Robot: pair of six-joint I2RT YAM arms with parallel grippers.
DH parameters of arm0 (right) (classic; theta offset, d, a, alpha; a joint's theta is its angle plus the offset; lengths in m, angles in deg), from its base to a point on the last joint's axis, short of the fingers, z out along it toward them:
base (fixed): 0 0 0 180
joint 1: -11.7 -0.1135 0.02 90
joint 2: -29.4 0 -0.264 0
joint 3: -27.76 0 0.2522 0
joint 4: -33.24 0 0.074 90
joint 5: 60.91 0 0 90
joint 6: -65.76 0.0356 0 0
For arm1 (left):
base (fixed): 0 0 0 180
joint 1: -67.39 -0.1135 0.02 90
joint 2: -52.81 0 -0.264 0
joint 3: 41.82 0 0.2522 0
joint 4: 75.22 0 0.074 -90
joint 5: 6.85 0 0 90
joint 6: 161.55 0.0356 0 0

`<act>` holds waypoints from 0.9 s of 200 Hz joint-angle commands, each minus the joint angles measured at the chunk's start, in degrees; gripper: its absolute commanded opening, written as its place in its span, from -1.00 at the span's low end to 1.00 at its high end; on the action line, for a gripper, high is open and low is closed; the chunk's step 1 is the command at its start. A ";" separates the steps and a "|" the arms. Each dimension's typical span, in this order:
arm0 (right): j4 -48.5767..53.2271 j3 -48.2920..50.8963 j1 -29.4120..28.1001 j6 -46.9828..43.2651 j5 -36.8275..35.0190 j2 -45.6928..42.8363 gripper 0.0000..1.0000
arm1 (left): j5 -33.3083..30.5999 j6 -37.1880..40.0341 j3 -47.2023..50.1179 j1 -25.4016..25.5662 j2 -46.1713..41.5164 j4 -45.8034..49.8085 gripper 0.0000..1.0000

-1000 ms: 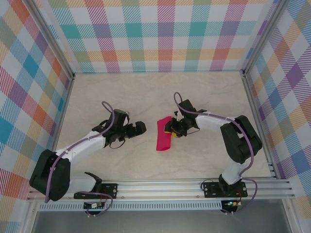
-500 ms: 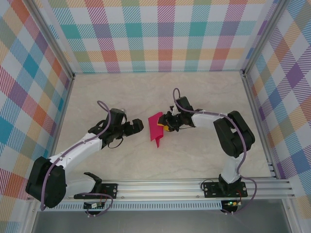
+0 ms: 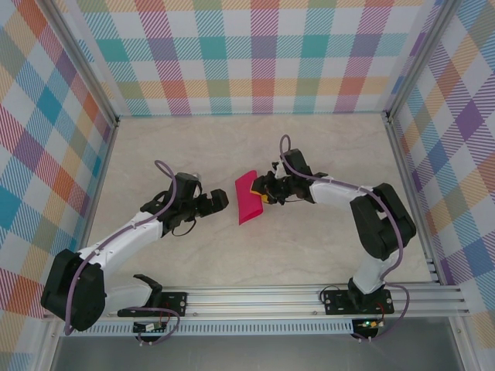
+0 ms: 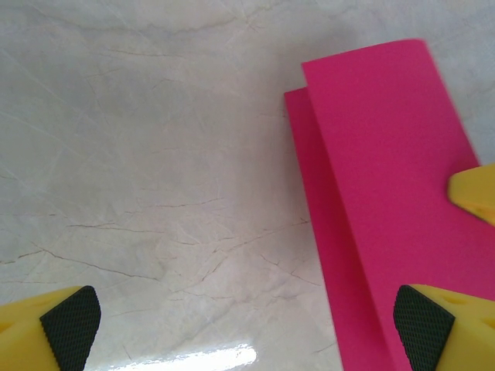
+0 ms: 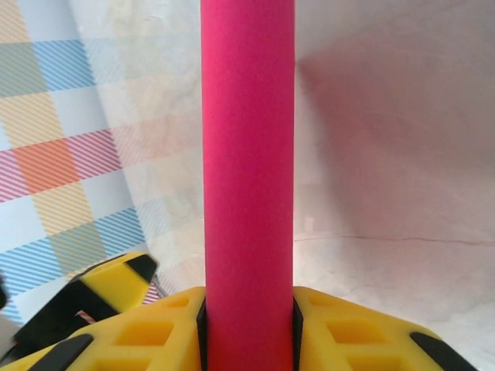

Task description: Fold a paper plane with a square sheet of paper (pick it up from the middle)

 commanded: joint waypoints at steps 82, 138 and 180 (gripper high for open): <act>-10.16 5.84 -5.58 10.08 -15.46 0.01 -0.34 | 0.50 -0.10 -0.93 0.44 -0.42 0.52 1.00; -6.86 10.45 -6.90 9.57 -19.17 -0.55 -0.24 | 0.71 0.05 -0.01 0.44 -1.03 0.47 1.00; 1.97 8.09 -6.85 3.41 -14.71 -0.52 -0.05 | 1.14 -0.05 0.17 0.44 -0.37 -0.18 1.00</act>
